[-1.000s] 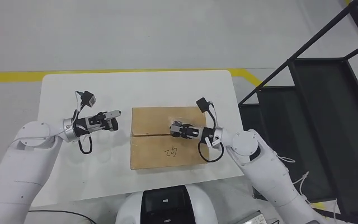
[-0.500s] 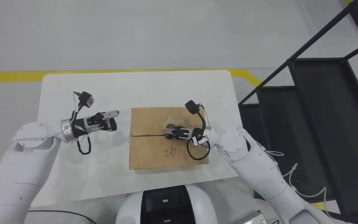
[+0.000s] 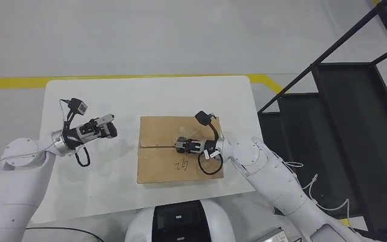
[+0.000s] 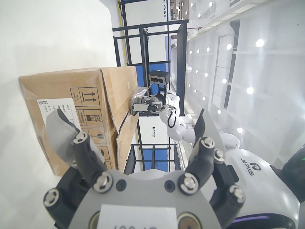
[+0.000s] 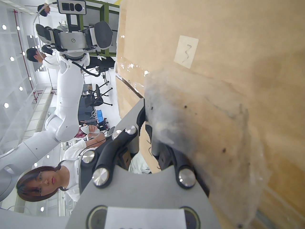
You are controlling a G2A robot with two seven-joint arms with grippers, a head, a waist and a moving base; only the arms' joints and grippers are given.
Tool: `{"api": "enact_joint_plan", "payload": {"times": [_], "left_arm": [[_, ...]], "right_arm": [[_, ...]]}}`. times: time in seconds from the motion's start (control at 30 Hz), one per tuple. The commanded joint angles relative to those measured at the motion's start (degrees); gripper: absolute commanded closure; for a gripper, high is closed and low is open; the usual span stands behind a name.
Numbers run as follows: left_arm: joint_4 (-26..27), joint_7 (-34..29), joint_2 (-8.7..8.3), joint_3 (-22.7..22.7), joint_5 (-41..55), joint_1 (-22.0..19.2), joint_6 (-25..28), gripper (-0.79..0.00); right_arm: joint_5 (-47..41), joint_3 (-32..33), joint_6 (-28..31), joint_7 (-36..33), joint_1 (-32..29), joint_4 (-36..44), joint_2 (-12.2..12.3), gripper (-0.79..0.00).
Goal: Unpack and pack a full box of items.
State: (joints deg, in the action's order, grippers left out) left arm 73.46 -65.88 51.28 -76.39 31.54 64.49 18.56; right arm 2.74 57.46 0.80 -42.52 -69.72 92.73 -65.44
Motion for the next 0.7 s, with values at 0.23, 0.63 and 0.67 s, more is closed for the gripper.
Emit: {"api": "enact_joint_plan", "payload": {"times": [0.23, 0.63, 0.67], "left_arm": [[0.7, 0.3, -0.21, -1.8, 0.9, 1.4, 0.5, -0.785], [0.7, 0.3, -0.21, -1.8, 0.9, 1.4, 0.5, -0.785], [0.7, 0.3, -0.21, -1.8, 0.9, 1.4, 0.5, -0.785]], "right_arm": [[-0.3, -0.1, -1.0, -1.7, 0.4, 0.6, 0.0, -0.785], [1.1, -0.7, -1.8, -2.6, 2.3, 5.0, -0.2, -0.785], [1.2, -1.0, -2.0, -2.6, 2.7, 5.3, -0.3, -0.785]]}}
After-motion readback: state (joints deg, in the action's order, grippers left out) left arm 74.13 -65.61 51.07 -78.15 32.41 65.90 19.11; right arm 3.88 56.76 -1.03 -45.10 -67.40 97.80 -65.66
